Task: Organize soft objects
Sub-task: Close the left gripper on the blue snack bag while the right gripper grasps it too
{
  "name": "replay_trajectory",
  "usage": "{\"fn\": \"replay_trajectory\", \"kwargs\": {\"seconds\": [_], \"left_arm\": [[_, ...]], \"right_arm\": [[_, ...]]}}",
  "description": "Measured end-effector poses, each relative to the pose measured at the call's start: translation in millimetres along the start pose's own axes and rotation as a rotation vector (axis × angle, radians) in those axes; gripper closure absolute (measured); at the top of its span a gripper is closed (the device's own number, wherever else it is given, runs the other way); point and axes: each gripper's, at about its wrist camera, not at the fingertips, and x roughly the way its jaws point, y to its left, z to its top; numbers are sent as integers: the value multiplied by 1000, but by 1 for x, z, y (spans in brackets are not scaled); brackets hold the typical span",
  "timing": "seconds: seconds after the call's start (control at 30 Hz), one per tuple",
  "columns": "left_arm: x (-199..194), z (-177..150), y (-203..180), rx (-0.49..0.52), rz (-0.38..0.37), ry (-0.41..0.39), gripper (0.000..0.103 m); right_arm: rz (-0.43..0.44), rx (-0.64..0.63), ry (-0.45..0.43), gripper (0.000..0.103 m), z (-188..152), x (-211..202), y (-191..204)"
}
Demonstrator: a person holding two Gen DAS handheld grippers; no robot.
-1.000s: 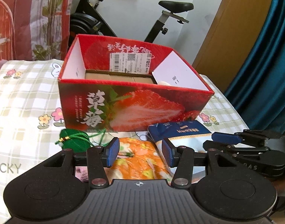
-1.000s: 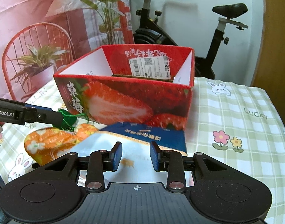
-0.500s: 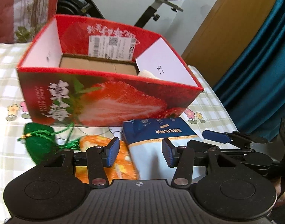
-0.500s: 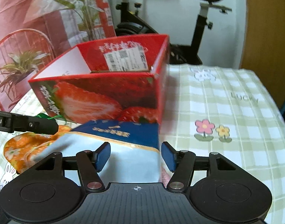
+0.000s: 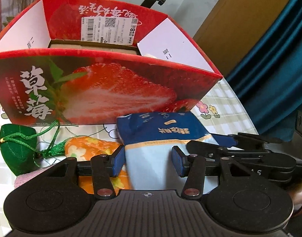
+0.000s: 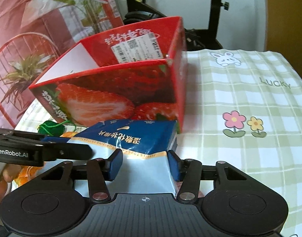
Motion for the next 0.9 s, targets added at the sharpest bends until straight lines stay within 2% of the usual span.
{"fn": "replay_trajectory", "kwargs": {"seconds": [0.37, 0.6, 0.9], "left_arm": [[-22, 3, 14, -20, 11, -44, 57], [-34, 4, 11, -20, -4, -67, 59], [-38, 6, -2, 5, -52, -96, 59]], "right_arm": [[24, -30, -12, 73, 6, -5, 21], [10, -48, -31, 73, 13, -11, 30], [-11, -34, -63, 73, 16, -30, 21]]}}
